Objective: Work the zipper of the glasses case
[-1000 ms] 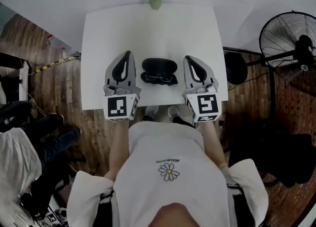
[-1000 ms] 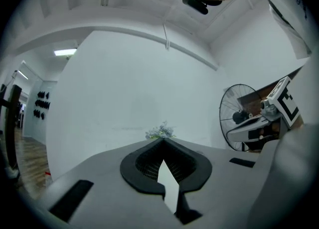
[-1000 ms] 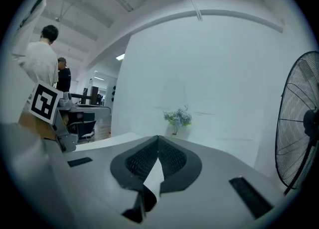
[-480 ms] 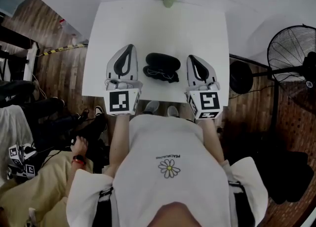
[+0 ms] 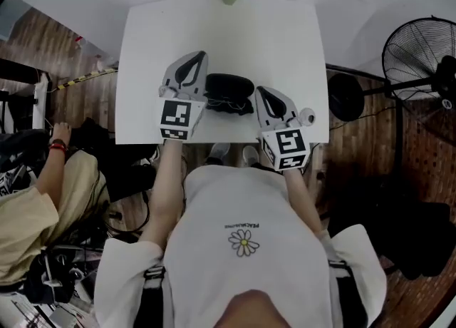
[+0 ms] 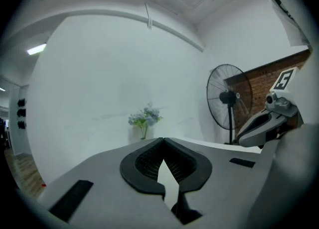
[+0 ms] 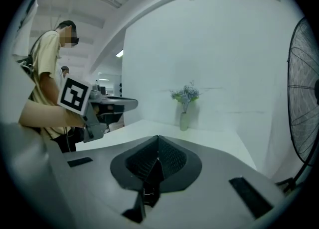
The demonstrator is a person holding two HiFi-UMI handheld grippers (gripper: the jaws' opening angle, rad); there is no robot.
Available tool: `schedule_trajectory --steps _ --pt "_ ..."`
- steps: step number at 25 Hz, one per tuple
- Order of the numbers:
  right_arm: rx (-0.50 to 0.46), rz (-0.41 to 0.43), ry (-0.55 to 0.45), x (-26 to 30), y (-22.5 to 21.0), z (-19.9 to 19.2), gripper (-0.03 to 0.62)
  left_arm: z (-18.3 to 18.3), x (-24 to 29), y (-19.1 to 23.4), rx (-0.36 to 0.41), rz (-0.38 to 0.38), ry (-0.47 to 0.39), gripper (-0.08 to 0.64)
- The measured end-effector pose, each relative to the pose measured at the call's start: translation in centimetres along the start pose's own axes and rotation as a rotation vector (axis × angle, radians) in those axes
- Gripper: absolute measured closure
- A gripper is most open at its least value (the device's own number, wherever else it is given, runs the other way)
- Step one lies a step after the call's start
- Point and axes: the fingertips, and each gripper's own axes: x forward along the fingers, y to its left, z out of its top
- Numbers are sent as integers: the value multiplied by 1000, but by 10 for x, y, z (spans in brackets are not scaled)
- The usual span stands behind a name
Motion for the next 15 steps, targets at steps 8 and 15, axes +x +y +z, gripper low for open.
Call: schedule_trajectory --steps 8,15 --pt "54 72 91 10 27 -45 584 -104 66 -39 -123 -315 412 545" --pt "48 140 194 16 48 -84 584 -139 79 -45 -99 -366 540 545"
